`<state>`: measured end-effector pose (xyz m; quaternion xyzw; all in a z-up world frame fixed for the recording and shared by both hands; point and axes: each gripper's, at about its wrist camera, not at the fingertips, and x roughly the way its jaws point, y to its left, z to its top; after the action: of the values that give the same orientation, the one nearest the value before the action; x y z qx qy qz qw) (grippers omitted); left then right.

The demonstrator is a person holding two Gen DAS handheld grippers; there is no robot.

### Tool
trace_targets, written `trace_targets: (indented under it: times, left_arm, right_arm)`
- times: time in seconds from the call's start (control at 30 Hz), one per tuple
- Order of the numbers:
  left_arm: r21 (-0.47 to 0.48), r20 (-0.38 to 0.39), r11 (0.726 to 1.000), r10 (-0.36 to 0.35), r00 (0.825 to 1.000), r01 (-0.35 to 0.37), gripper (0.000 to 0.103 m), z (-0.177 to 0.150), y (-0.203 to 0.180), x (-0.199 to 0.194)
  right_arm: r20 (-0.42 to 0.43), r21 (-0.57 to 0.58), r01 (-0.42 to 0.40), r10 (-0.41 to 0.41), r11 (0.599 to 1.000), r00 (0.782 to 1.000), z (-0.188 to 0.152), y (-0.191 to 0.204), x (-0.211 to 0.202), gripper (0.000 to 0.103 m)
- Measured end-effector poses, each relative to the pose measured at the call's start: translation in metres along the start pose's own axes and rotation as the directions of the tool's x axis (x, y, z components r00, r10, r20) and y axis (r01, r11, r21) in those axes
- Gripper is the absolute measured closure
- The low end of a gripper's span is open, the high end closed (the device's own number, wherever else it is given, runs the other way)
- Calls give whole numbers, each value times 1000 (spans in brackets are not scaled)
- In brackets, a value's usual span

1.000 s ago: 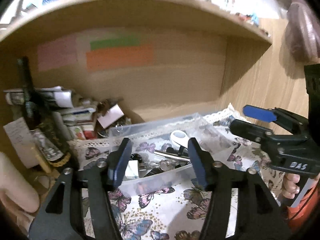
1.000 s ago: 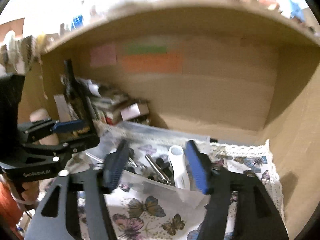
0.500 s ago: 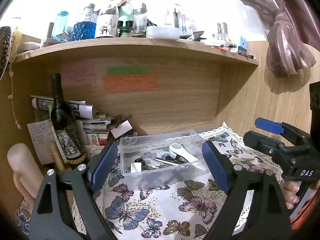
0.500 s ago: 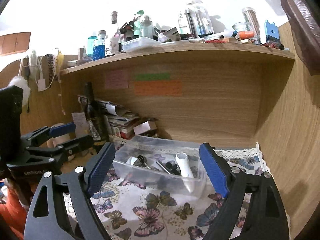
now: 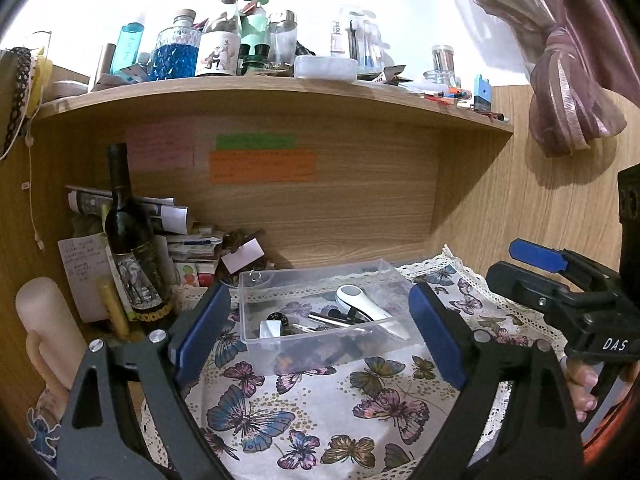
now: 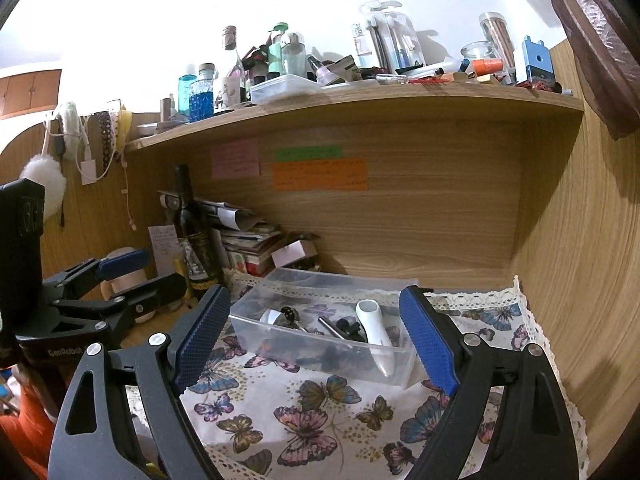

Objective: Organize rigid objects

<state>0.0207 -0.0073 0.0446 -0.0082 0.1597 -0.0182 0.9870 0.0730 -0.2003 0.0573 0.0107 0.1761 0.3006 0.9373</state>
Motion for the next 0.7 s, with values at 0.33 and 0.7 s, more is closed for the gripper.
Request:
trace_targets:
  times: [0.33, 0.7]
  left_arm:
    - [-4, 4, 1000, 5, 1000, -5, 10, -1, 1, 1]
    - [-5, 14, 1000, 9, 1000, -9, 8, 0, 3, -2]
  right_arm:
    - [-1, 6, -1, 1, 1000, 1000, 0, 6, 1, 17]
    - [5, 7, -2, 2, 1000, 1000, 0, 10, 0, 17]
